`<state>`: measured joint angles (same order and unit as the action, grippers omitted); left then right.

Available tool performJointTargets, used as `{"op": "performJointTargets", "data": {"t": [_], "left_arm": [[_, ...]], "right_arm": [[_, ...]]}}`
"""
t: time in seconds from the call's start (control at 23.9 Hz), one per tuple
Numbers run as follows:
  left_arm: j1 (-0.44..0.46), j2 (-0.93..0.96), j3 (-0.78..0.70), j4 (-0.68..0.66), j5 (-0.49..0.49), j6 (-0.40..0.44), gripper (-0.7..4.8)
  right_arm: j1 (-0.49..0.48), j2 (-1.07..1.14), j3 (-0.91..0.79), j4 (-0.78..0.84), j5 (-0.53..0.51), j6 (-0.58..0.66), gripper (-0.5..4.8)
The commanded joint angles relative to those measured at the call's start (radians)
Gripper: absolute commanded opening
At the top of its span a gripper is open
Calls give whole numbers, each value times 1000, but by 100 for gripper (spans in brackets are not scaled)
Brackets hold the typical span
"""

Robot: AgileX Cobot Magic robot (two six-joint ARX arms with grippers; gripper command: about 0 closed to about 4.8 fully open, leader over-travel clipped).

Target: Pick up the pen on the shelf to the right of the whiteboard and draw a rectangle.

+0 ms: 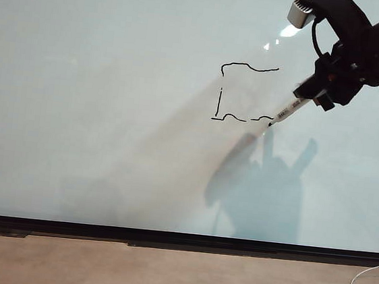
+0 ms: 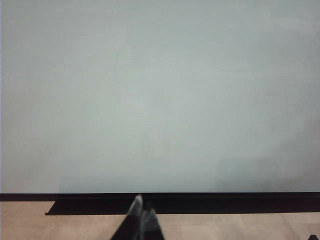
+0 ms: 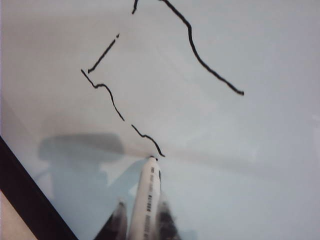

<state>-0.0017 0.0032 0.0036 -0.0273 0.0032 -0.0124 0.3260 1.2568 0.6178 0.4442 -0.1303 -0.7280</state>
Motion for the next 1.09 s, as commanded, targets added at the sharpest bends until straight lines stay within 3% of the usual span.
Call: {"op": "performJointTargets", "data": {"t": [0.04,1.09], "left_arm": [[0,0,3,6,0,5,-5],[0,0,3,6,0,5,-4]], "right_arm": [[0,-9,10,40,9,-6,-5],[0,-95,24,40,19,-14,-5]]}}
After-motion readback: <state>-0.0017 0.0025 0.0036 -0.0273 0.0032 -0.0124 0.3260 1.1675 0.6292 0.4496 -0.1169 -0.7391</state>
